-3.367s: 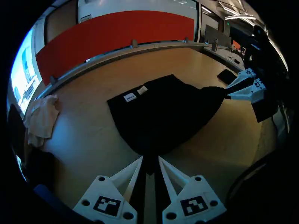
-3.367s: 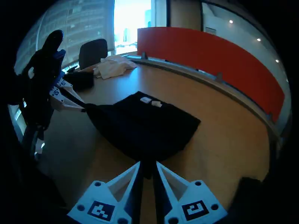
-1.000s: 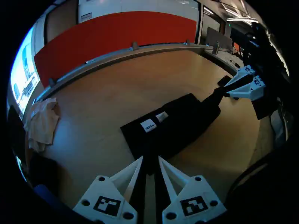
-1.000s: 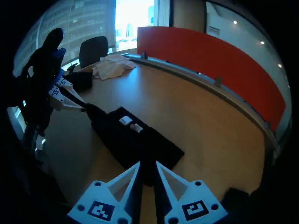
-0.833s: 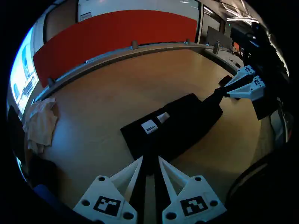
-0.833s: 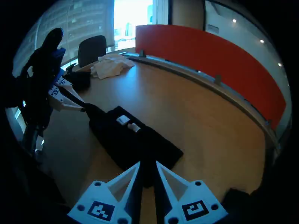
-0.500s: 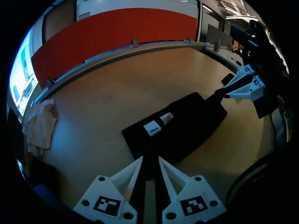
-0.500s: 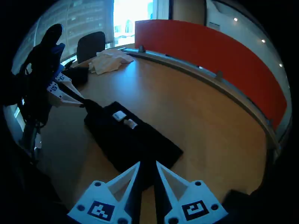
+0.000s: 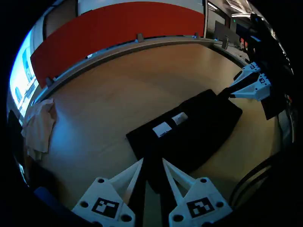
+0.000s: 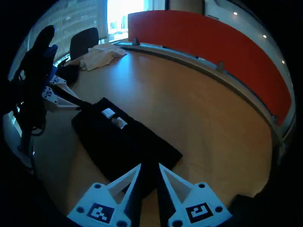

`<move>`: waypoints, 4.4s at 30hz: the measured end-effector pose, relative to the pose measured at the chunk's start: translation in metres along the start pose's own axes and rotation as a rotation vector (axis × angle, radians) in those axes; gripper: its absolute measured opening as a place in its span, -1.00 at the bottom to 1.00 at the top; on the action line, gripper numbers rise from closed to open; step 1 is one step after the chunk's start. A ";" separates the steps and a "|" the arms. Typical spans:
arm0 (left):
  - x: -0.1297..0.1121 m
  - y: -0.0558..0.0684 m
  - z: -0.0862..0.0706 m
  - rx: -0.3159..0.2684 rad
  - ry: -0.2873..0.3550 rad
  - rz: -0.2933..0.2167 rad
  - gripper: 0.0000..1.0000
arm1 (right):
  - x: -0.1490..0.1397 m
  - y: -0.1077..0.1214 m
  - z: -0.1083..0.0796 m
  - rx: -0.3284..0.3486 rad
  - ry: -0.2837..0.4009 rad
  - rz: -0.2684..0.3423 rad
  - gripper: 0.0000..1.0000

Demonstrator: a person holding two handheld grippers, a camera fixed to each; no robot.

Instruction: Fold towel

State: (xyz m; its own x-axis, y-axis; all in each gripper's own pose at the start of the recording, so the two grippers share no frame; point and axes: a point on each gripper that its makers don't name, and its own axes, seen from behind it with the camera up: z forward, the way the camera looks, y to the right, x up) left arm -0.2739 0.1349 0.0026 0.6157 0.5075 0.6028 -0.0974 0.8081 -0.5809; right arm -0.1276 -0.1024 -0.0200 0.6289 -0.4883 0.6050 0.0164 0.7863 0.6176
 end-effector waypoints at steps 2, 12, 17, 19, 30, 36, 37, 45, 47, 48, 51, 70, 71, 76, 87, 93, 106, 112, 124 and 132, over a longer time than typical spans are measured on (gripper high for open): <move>0.000 -0.002 0.004 0.006 0.002 -0.001 -0.53 | -0.002 0.003 0.004 -0.011 -0.006 0.007 -0.52; 0.004 -0.016 0.020 0.064 0.000 0.027 -0.23 | -0.005 0.015 0.021 -0.063 -0.022 0.026 -0.13; 0.007 -0.026 0.025 0.107 -0.001 0.037 -0.16 | -0.004 0.023 0.024 -0.088 -0.022 0.031 0.21; 0.008 -0.031 0.026 0.122 -0.001 0.037 -0.16 | -0.004 0.026 0.026 -0.099 -0.022 0.034 0.23; 0.010 -0.044 0.022 0.136 -0.005 0.012 0.78 | 0.001 0.032 0.024 -0.112 0.006 0.067 0.97; 0.010 -0.040 0.016 0.114 0.006 -0.027 0.97 | -0.002 0.030 0.016 -0.109 0.014 0.067 1.00; 0.009 -0.040 0.015 0.112 0.007 -0.031 0.97 | -0.003 0.029 0.015 -0.108 0.015 0.068 1.00; 0.006 -0.035 0.004 0.111 0.017 -0.056 0.97 | -0.009 0.020 0.002 -0.100 0.028 0.085 1.00; 0.004 -0.033 0.000 0.112 0.021 -0.064 0.97 | -0.010 0.017 -0.002 -0.096 0.033 0.090 1.00; 0.002 -0.032 -0.003 0.112 0.023 -0.070 0.97 | -0.011 0.015 -0.004 -0.095 0.035 0.092 1.00; -0.003 -0.028 -0.011 0.115 0.027 -0.087 0.97 | -0.015 0.010 -0.011 -0.092 0.042 0.096 1.00; -0.052 -0.015 -0.055 0.162 0.040 -0.209 0.97 | -0.041 -0.017 -0.049 -0.100 0.069 0.119 1.00; -0.054 -0.015 -0.056 0.164 0.041 -0.214 0.97 | -0.041 -0.017 -0.050 -0.099 0.070 0.121 1.00; -0.059 -0.017 -0.064 0.184 0.052 -0.240 0.97 | -0.041 -0.021 -0.049 -0.085 0.069 0.111 1.00; -0.075 -0.028 -0.090 0.248 0.079 -0.293 0.97 | -0.041 -0.029 -0.043 -0.034 0.054 0.038 1.00; -0.085 -0.037 -0.105 0.287 0.102 -0.346 0.97 | -0.041 -0.031 -0.038 -0.005 0.042 -0.010 1.00; -0.094 -0.049 -0.120 0.331 0.135 -0.392 0.97 | -0.052 -0.029 -0.029 0.029 -0.006 -0.070 1.00; -0.094 -0.053 -0.120 0.340 0.143 -0.404 0.97 | -0.063 -0.028 -0.021 0.047 -0.041 -0.089 0.85; -0.098 -0.061 -0.124 0.357 0.147 -0.413 0.97 | -0.084 -0.028 -0.012 0.080 -0.117 -0.086 0.10; -0.100 -0.065 -0.127 0.365 0.147 -0.414 0.97 | -0.088 -0.029 -0.009 0.090 -0.133 -0.084 -0.53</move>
State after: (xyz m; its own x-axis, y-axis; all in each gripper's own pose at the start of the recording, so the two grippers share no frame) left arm -0.2301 -0.0068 -0.0892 0.7596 0.1005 0.6425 -0.0727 0.9949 -0.0697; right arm -0.1763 -0.0790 -0.0958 0.5198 -0.6016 0.6065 -0.0090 0.7060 0.7081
